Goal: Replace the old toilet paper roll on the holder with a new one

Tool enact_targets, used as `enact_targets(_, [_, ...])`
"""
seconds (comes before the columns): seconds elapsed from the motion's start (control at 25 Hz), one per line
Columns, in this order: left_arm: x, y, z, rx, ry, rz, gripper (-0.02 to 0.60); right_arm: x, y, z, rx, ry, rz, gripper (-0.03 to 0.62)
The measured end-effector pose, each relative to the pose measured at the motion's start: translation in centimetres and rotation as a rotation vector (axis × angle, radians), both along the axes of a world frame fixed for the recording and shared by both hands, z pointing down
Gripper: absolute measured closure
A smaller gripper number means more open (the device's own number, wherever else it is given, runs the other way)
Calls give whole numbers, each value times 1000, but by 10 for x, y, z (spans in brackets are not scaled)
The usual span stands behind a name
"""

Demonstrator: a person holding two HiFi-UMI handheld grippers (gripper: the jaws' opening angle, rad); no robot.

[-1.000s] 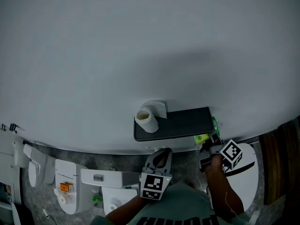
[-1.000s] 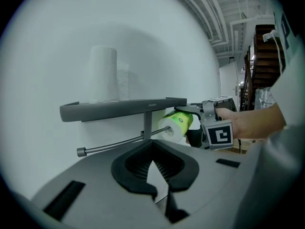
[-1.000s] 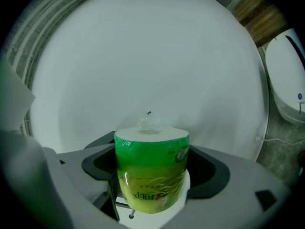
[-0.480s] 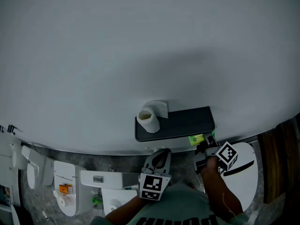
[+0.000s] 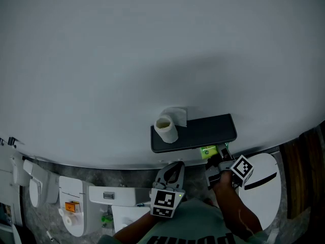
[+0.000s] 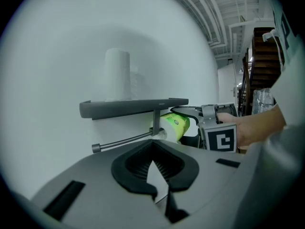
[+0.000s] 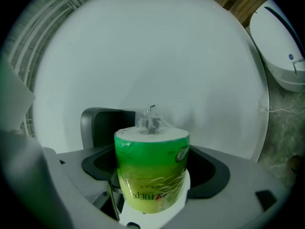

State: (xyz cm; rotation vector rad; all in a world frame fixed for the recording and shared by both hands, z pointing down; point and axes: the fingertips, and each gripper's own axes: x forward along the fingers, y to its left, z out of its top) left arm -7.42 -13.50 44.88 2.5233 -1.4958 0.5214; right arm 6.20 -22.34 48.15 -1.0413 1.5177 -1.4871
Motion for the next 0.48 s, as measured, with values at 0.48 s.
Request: enact_targets(0.48, [-7, 5, 1, 7, 12, 24, 577, -4, 6, 8, 10, -63, 38, 149])
